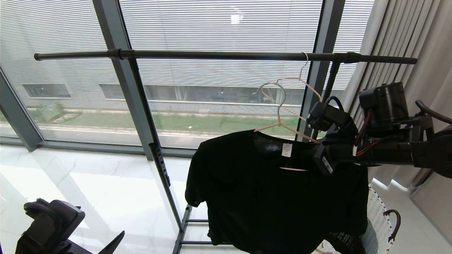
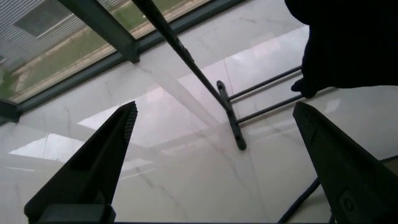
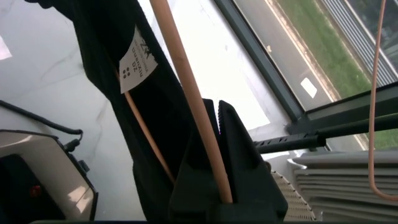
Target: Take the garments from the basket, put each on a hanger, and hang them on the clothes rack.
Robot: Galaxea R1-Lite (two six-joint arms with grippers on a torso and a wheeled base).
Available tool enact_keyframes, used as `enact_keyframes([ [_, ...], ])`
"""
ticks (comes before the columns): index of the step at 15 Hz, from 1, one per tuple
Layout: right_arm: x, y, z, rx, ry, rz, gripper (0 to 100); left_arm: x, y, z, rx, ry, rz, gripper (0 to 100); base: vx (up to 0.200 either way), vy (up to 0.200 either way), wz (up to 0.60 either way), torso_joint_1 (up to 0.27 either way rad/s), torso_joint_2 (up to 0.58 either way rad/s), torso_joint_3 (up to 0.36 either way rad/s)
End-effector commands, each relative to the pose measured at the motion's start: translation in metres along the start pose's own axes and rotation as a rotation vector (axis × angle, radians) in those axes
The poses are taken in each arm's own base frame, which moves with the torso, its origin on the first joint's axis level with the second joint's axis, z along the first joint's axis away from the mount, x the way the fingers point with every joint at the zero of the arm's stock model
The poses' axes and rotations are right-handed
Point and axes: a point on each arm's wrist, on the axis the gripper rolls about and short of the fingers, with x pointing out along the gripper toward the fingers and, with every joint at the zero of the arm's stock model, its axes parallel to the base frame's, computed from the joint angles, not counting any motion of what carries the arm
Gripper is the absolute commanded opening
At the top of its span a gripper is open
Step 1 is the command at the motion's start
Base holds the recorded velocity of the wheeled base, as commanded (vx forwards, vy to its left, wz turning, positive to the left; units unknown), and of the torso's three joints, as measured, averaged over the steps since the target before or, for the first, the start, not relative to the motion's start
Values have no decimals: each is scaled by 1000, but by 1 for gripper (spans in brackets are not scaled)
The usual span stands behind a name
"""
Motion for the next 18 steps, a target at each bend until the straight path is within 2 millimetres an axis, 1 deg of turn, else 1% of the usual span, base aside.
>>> enact_keyframes([
  [1, -2, 0, 1, -2, -7, -3, 0, 0, 1, 0, 1, 13, 27, 100, 0, 200, 0, 2, 7, 2],
  [7, -3, -1, 1, -2, 7, -38, 0, -2, 2, 2, -8, 5, 58, 100, 0, 200, 0, 5, 2, 1],
  [11, -3, -4, 0, 3, 49, -127, 0, -2, 2, 2, -4, 5, 57, 100, 0, 200, 0, 1, 2, 1],
  [12, -3, -4, 0, 5, 56, -140, 0, -2, 2, 2, -5, 5, 57, 100, 0, 0, 0, 0, 0, 0],
  [14, -5, -11, -3, 47, 86, -223, 0, -1, 2, 3, -5, -1, 55, 100, 0, 0, 0, 0, 0, 0],
  [18, -3, -19, -2, 198, 134, -420, 0, -1, 3, 6, 1, -12, 51, 100, 0, 0, 0, 0, 0, 0],
])
